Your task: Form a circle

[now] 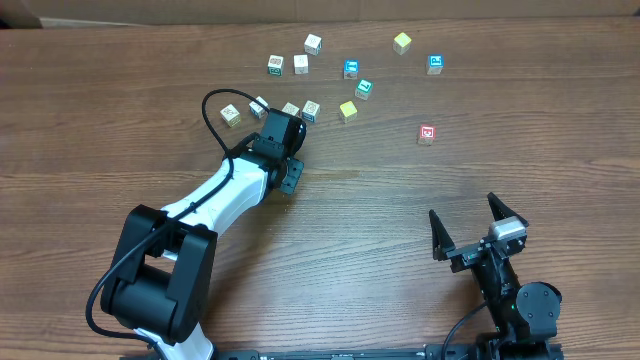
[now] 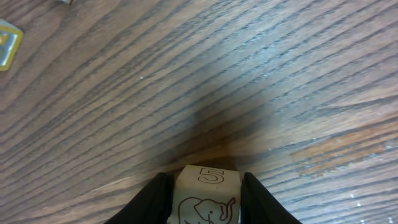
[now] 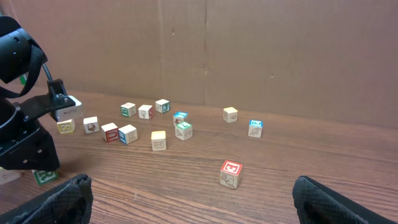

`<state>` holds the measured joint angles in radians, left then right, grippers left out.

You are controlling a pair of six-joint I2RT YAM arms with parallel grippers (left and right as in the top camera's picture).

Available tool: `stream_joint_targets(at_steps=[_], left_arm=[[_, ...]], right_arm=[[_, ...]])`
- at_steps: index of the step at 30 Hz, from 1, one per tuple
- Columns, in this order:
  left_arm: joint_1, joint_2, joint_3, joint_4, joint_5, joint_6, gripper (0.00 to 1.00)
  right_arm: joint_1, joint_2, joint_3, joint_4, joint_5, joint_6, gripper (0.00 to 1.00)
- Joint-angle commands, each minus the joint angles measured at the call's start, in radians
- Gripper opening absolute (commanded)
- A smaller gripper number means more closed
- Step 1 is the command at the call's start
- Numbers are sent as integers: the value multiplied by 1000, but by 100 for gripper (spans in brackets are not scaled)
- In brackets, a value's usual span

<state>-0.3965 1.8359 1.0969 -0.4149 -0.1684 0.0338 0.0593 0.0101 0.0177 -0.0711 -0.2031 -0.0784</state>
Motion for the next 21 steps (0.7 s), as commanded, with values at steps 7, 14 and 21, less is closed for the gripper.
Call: stream_joint_targets(at_steps=[7,14,21], left_arm=[[14,8,-13,-4,-52,34,31],[24,8,-13,-9,-49,38,31],[24,8,-14,-31,-48,38,32]], right_arm=[[-2,-7,-10,6,0,-1,100],[-2,-7,-10,6,0,-1,100],[-2,-7,-10,6,0,-1,100]])
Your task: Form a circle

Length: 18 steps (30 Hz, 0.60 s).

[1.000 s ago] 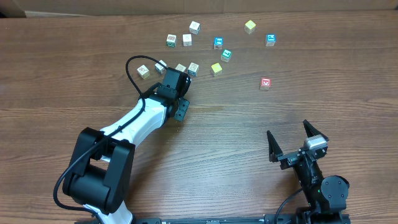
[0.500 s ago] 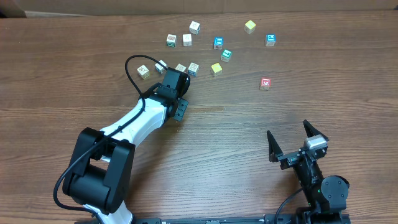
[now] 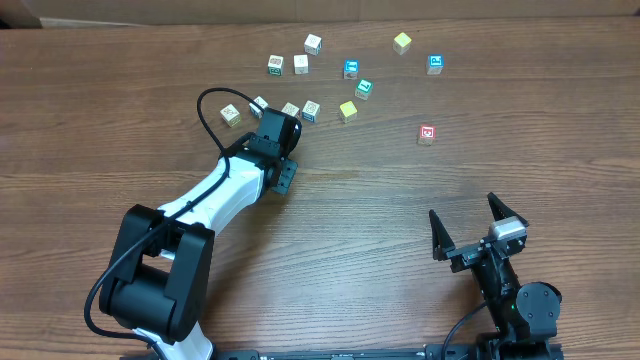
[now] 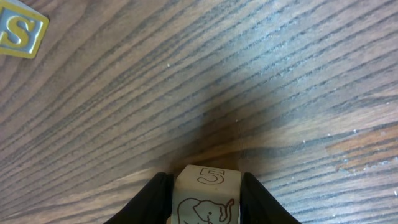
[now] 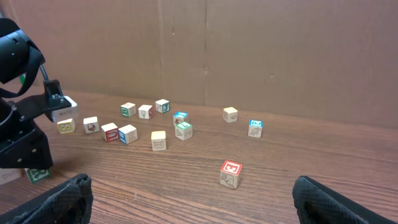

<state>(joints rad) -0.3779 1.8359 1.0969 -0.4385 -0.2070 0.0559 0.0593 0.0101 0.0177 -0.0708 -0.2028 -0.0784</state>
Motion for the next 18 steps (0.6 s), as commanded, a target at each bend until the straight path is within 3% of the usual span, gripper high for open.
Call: stream_joint_targets(at_steps=[1,13,18], left_arm=[[6,8,-14,-8,-10,16,32],[6,8,-14,-17,-10,16,33],[6,8,-14,-16,-10,16,42]], right_arm=[[-2,-7,-10,5,0,-1,100],[-2,-7,-10,5,0,-1,100],[-2,-7,-10,5,0,-1,100]])
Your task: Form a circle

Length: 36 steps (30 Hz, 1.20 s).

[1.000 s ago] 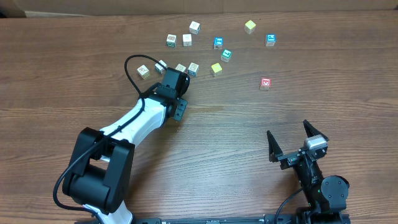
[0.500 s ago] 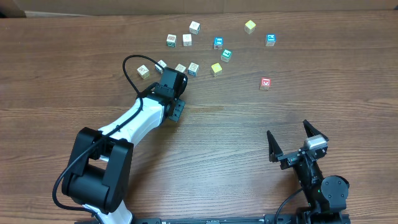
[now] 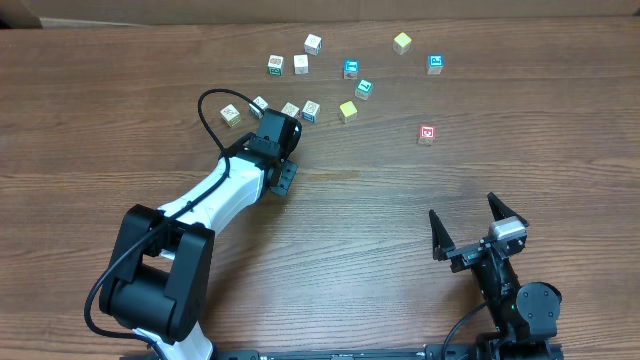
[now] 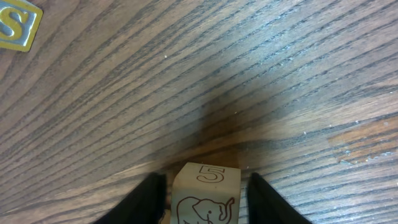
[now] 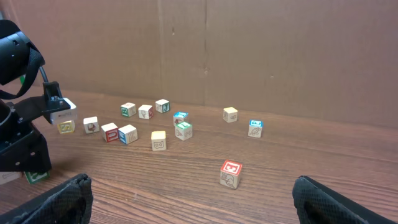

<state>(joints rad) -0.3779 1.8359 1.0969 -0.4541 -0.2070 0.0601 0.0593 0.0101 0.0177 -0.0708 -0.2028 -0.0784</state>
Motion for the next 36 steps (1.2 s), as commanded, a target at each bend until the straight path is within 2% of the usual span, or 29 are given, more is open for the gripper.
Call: stream_joint_targets(at_steps=[1,22,26,29,32,36], left_arm=[[6,8,-14,-1,-10,11,43],[6,8,-14,51,-10,-42,41],[6,8,-14,51,-5,-42,45],[6,8,-14,51,-2,-42,29],[6,8,-14,61,-3,-42,24],[6,8,-14,83,-3,-42,23]], right_arm=[[-2,-7,-10,5,0,-1,100],[-2,-7,-10,5,0,-1,100],[-2,-7,-10,5,0,-1,100],[-2,-7,-10,5,0,-1,100],[-2,-7,-10,5,0,-1,100],[-2,-7,-10,5,0,-1,100]])
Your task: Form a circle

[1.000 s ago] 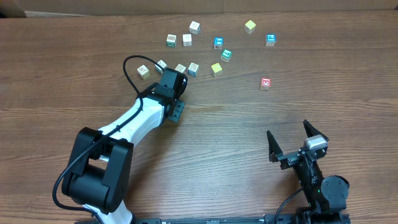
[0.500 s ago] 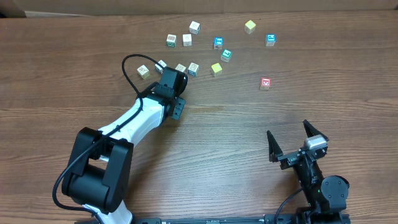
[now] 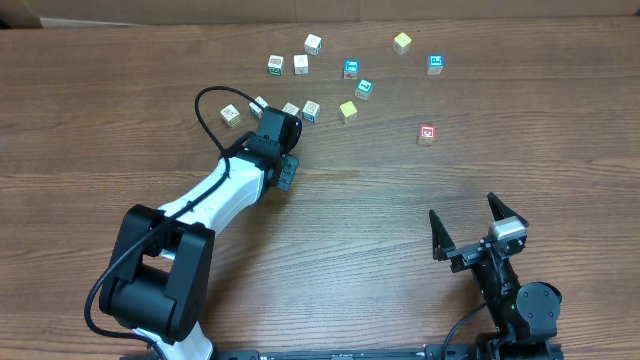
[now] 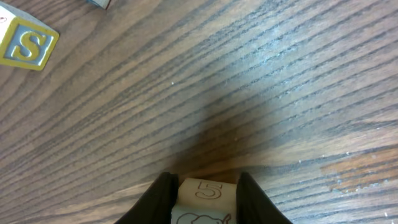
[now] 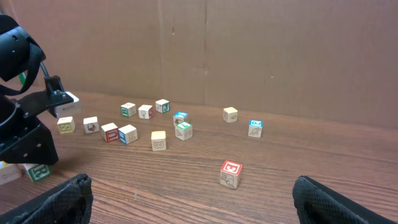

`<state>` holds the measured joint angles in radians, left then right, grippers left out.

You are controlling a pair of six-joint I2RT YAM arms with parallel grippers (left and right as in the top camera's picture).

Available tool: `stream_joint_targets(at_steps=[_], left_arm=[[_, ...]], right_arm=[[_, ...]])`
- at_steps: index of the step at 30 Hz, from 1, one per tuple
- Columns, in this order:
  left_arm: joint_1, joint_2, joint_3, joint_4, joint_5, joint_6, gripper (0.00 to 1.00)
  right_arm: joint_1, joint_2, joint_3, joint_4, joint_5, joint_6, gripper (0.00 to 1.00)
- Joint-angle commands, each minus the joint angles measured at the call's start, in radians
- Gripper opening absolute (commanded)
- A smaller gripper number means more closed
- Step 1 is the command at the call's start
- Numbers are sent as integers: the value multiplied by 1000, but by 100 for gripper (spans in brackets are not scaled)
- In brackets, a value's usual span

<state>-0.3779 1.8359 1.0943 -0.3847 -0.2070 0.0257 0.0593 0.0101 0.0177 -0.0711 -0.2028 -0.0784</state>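
Between the fingers of my left gripper (image 4: 205,180) sits a pale wooden block (image 4: 207,190) marked 5, low over the wood; both fingers press its sides. In the overhead view this left gripper (image 3: 286,172) is just in front of a loose row of small picture blocks (image 3: 311,110). A yellow S block (image 4: 28,43) lies ahead to the left. More blocks (image 3: 350,68) are scattered at the far middle, and a red block (image 3: 427,133) lies apart on the right. My right gripper (image 5: 193,199) rests open near the front edge, far from all blocks.
A brown cardboard wall (image 5: 249,56) stands behind the table. The left arm's black cable (image 3: 205,105) loops beside the block row. A green block (image 5: 37,171) lies by the left gripper in the right wrist view. The wooden table (image 3: 450,180) spreads between the arms.
The left fingers stood apart from the 5 block; now they are closed against its sides. The left gripper sits slightly farther back, nearer the block row. The right arm has not moved.
The left gripper was shut on the 5 block in front of the block row, and still so a moment later slightly to the left. Then its fingers stood apart with the block on the table. Now they grip it again. The right gripper stayed open throughout.
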Motion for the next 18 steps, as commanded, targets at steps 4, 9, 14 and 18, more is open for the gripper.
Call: stream_joint_targets(at_steps=[4,9,14,18], left_arm=[[6,8,-11,41,-3,-24,20],[6,8,-11,58,-6,-42,17],[6,8,-11,56,-6,-42,15],[6,8,-11,53,-6,-56,22]], right_arm=[[-2,-7,-10,6,0,-1,100],[-2,-7,-10,6,0,-1,100],[-2,-7,-10,6,0,-1,100],[-2,-7,-10,6,0,-1,100]])
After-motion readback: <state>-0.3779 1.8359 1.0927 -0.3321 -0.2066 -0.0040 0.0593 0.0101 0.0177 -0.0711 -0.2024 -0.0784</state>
